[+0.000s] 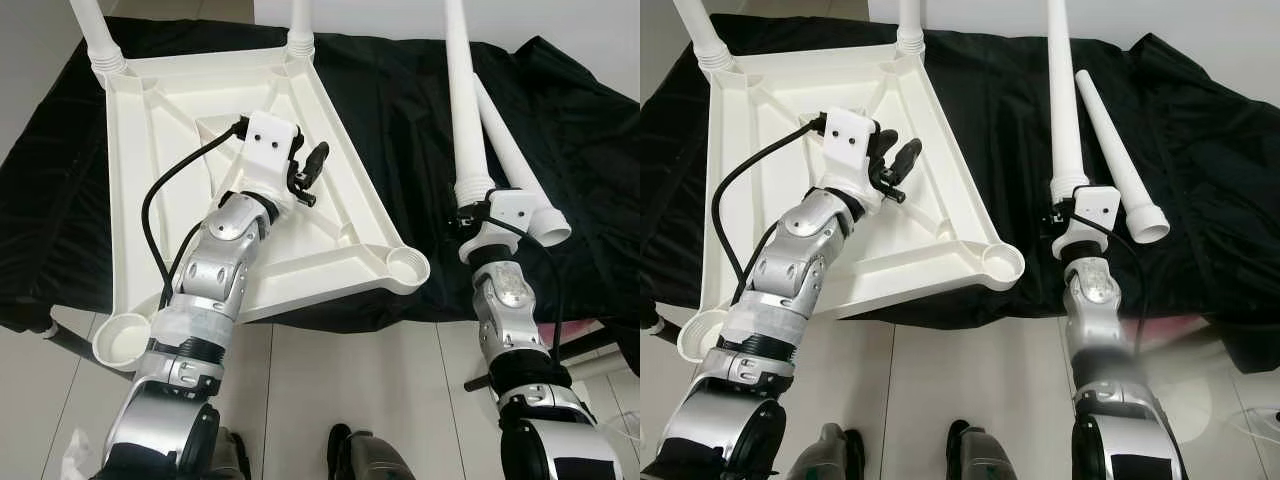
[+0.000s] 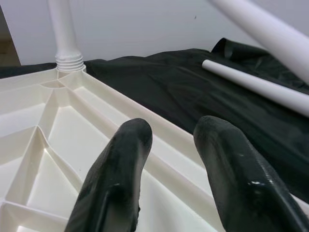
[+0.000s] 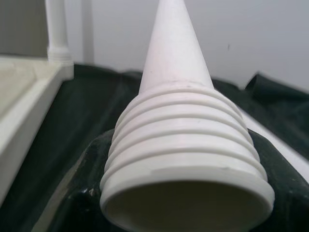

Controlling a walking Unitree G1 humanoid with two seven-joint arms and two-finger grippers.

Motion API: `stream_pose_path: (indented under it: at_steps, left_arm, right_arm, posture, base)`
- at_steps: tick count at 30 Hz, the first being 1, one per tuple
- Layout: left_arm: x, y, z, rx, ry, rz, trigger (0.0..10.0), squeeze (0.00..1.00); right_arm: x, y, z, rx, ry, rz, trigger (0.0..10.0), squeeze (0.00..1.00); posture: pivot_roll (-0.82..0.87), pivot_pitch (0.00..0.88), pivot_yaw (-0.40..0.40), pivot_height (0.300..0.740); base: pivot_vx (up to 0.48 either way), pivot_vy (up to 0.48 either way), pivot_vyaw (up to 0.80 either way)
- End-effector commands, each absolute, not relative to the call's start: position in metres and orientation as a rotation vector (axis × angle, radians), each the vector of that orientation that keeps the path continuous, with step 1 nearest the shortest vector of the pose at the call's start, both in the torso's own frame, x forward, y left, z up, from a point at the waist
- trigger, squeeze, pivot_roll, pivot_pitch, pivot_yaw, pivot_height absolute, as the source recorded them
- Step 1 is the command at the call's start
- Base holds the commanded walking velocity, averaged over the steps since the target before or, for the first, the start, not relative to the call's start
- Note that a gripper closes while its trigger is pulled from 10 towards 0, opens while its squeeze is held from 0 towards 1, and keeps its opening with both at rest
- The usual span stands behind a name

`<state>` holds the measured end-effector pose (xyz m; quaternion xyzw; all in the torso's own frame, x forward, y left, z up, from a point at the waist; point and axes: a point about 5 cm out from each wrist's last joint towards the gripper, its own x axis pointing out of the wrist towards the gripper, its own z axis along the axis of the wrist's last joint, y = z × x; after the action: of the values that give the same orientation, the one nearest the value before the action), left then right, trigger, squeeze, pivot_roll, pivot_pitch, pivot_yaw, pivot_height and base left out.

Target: Building children table

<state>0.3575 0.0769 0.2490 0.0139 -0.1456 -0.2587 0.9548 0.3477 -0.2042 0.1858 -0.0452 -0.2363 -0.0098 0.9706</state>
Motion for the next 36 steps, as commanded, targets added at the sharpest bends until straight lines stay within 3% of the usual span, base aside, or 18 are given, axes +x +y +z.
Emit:
stream_pose_path:
  at_steps: [1, 2, 3, 14, 15, 22, 31, 34, 36]
  left_arm:
    - [0.353, 0.073, 0.241, 0.011, -0.266, -0.654, 10.0, 0.73]
    - [0.353, 0.073, 0.241, 0.011, -0.266, -0.654, 10.0, 0.73]
    - [0.350, 0.073, 0.238, -0.035, -0.249, -0.691, 10.0, 1.00]
    - [0.343, 0.077, 0.240, -0.117, -0.203, -0.812, 10.0, 0.98]
    - [0.342, 0.078, 0.243, -0.159, -0.193, -0.845, 10.0, 0.00]
    - [0.340, 0.081, 0.258, -0.379, -0.120, -0.962, 10.0, 0.00]
    - [0.343, 0.080, 0.268, -0.488, -0.086, -1.000, 10.0, 0.00]
    - [0.343, 0.075, 0.274, -0.526, -0.085, -1.047, 10.0, 0.00]
    - [0.342, 0.066, 0.280, -0.549, -0.062, -1.121, 10.0, 0.00]
  right_arm:
    - [0.342, -0.202, 0.187, -0.104, -0.522, -0.015, 10.0, 0.00]
    - [0.342, -0.202, 0.187, -0.104, -0.522, -0.015, 10.0, 0.00]
    - [0.340, -0.199, 0.184, -0.115, -0.525, -0.009, 10.0, 0.00]
    - [0.334, -0.189, 0.178, -0.116, -0.538, 0.054, 10.0, 0.00]
    - [0.334, -0.186, 0.180, -0.117, -0.551, 0.063, 10.0, 0.00]
    - [0.333, -0.169, 0.193, -0.116, -0.629, 0.124, 10.0, 0.00]
    - [0.333, -0.156, 0.199, -0.124, -0.663, 0.197, 10.0, 0.00]
    - [0.333, -0.145, 0.197, -0.122, -0.648, 0.271, 10.0, 0.00]
    - [0.330, -0.124, 0.188, -0.142, -0.612, 0.417, 10.0, 0.00]
  posture:
    - [0.00, 0.100, -0.060, 0.740]
    - [0.00, 0.100, -0.060, 0.740]
    - [0.00, 0.098, -0.061, 0.740]
    - [0.01, 0.075, -0.070, 0.740]
    - [0.01, 0.075, -0.070, 0.740]
    - [0.02, 0.051, -0.065, 0.740]
    - [0.01, 0.044, -0.060, 0.740]
    - [0.01, 0.037, -0.053, 0.740]
    - [0.00, 0.042, -0.045, 0.740]
  base:
    - [0.000, 0.000, 0.00]
    - [0.000, 0.000, 0.00]
    - [0.000, 0.000, 0.00]
    - [0.000, 0.000, 0.00]
    - [0.000, 0.000, 0.00]
    - [0.000, 0.000, 0.00]
    - [0.000, 0.000, 0.00]
    - [0.000, 0.000, 0.00]
    - [0.000, 0.000, 0.00]
